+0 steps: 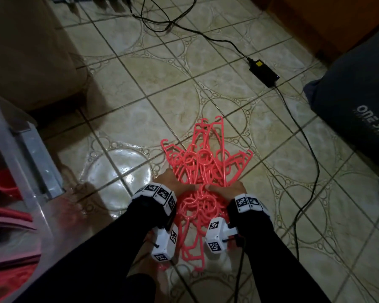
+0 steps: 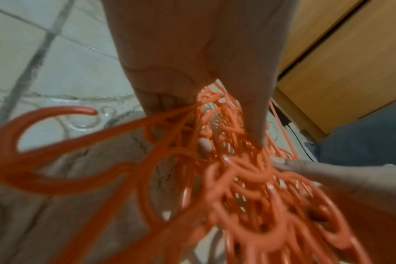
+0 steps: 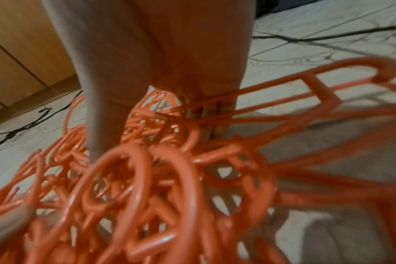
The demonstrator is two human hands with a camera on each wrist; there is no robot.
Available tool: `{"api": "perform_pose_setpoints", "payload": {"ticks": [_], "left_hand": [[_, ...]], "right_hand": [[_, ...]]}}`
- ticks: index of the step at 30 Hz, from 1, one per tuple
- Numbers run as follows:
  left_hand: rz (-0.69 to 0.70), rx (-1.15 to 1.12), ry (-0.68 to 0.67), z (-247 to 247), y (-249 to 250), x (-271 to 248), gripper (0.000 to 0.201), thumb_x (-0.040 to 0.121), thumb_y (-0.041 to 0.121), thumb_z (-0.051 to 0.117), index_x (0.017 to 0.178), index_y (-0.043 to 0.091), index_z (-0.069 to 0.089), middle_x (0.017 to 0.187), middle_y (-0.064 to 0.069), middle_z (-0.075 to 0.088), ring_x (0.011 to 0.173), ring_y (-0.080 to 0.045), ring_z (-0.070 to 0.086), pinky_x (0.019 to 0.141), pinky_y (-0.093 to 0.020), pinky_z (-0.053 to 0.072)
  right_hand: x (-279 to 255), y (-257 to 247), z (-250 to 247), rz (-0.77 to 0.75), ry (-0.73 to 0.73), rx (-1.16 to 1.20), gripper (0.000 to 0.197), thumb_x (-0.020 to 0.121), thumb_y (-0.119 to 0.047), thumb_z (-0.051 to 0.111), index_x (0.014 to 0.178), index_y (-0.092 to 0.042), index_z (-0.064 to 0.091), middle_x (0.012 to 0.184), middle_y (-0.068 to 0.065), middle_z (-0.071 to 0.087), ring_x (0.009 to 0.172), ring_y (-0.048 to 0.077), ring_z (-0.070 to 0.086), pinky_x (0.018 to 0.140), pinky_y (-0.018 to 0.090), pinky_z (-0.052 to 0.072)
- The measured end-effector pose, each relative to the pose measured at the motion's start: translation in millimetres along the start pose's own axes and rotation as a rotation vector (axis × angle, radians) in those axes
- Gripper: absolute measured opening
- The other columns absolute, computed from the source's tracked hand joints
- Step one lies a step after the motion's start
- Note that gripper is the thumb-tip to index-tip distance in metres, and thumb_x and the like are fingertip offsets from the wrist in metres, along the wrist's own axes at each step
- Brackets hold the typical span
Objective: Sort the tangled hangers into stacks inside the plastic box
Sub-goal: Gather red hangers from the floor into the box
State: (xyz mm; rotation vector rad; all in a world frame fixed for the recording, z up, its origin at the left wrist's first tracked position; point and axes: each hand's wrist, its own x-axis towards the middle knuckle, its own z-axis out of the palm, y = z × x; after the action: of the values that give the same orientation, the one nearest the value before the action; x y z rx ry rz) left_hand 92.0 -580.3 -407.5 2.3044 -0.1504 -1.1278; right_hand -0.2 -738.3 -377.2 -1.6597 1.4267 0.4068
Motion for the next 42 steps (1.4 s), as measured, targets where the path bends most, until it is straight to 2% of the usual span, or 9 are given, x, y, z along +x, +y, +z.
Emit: {"api": "perform_pose_setpoints", "payload": {"ticks": [4, 8, 16, 23, 25, 28, 34, 39, 42], "left_hand": [[0.003, -0.059, -0.028, -1, 5, -5, 0.101, 0.057, 0.066, 0.077, 0.132, 0.012, 0.038, 0.12, -0.009, 0.06, 0.103, -0.028, 0.061, 0.088, -0.041, 0.051], [-0.002, -0.305, 0.015, 7, 7, -13, 0.092, 0.066, 0.045, 0.082, 0.135, 0.012, 0.03, 0.113, -0.009, 0.06, 0.088, -0.023, 0.063, 0.07, -0.031, 0.05], [-0.013, -0.597, -0.081, 11, -3, -17, 0.097, 0.059, 0.041, 0.087, 0.136, 0.016, 0.034, 0.124, -0.009, 0.059, 0.101, -0.027, 0.063, 0.088, -0.037, 0.05], [0.032, -0.675, -0.123, 10, -6, -13, 0.097, 0.059, 0.041, 0.086, 0.135, 0.016, 0.031, 0.124, -0.009, 0.058, 0.098, -0.024, 0.063, 0.081, -0.038, 0.054], [0.049, -0.659, -0.121, 11, -8, -13, 0.095, 0.06, 0.041, 0.086, 0.133, 0.014, 0.03, 0.118, -0.01, 0.06, 0.096, -0.023, 0.065, 0.079, -0.035, 0.055], [0.084, -0.667, -0.1, 11, -12, -16, 0.084, 0.066, 0.034, 0.084, 0.129, 0.013, 0.034, 0.1, -0.001, 0.063, 0.08, -0.011, 0.066, 0.06, -0.021, 0.053], [0.146, -0.742, -0.121, -3, -3, -28, 0.086, 0.06, 0.04, 0.087, 0.129, 0.02, 0.04, 0.106, -0.006, 0.069, 0.085, -0.019, 0.071, 0.074, -0.035, 0.058], [0.205, -0.742, -0.065, -37, 30, -52, 0.098, 0.049, 0.054, 0.085, 0.13, 0.023, 0.039, 0.104, -0.003, 0.067, 0.083, -0.02, 0.071, 0.062, -0.03, 0.057], [0.279, -0.651, -0.003, -71, 59, -68, 0.1, 0.047, 0.062, 0.081, 0.125, 0.018, 0.038, 0.109, -0.006, 0.063, 0.09, -0.021, 0.067, 0.072, -0.036, 0.057]], "right_hand": [[1, 1, 4, -0.028, -0.058, 0.062, 0.146, 0.011, -0.057, 0.09, 0.137, -0.007, 0.035, 0.122, 0.021, 0.06, 0.106, 0.036, 0.062, 0.084, 0.057, 0.052], [-12, -3, 5, -0.017, -0.061, 0.1, 0.135, 0.03, -0.046, 0.094, 0.141, -0.019, 0.023, 0.135, 0.021, 0.049, 0.114, 0.039, 0.056, 0.088, 0.058, 0.05], [-11, -17, 12, -0.068, -0.098, 0.04, 0.109, 0.045, -0.029, 0.093, 0.134, 0.0, 0.037, 0.121, 0.024, 0.058, 0.103, 0.034, 0.063, 0.087, 0.048, 0.053], [-16, -15, 6, -0.046, -0.243, 0.034, 0.06, 0.058, -0.029, 0.088, 0.102, 0.004, 0.063, 0.069, 0.012, 0.072, 0.052, 0.02, 0.068, 0.046, 0.021, 0.048], [-16, -12, 7, -0.06, -0.256, 0.06, 0.074, 0.058, -0.03, 0.087, 0.116, 0.003, 0.056, 0.084, 0.015, 0.072, 0.062, 0.022, 0.07, 0.049, 0.023, 0.051], [-20, -9, 12, -0.088, -0.245, 0.086, 0.1, 0.054, -0.035, 0.088, 0.136, -0.007, 0.038, 0.114, 0.019, 0.064, 0.095, 0.032, 0.066, 0.077, 0.04, 0.057], [-34, -21, 2, -0.166, -0.286, 0.098, 0.121, 0.047, -0.048, 0.088, 0.145, -0.023, 0.022, 0.135, 0.018, 0.051, 0.116, 0.038, 0.055, 0.096, 0.057, 0.045], [-55, -58, -28, -0.32, -0.245, -0.003, 0.104, 0.067, -0.051, 0.078, 0.145, -0.023, 0.016, 0.124, 0.017, 0.056, 0.092, 0.027, 0.064, 0.071, 0.038, 0.056], [-74, -94, -51, -0.463, -0.173, -0.097, 0.093, 0.073, -0.054, 0.072, 0.141, -0.016, 0.022, 0.113, 0.014, 0.061, 0.089, 0.028, 0.065, 0.078, 0.046, 0.056]]}}
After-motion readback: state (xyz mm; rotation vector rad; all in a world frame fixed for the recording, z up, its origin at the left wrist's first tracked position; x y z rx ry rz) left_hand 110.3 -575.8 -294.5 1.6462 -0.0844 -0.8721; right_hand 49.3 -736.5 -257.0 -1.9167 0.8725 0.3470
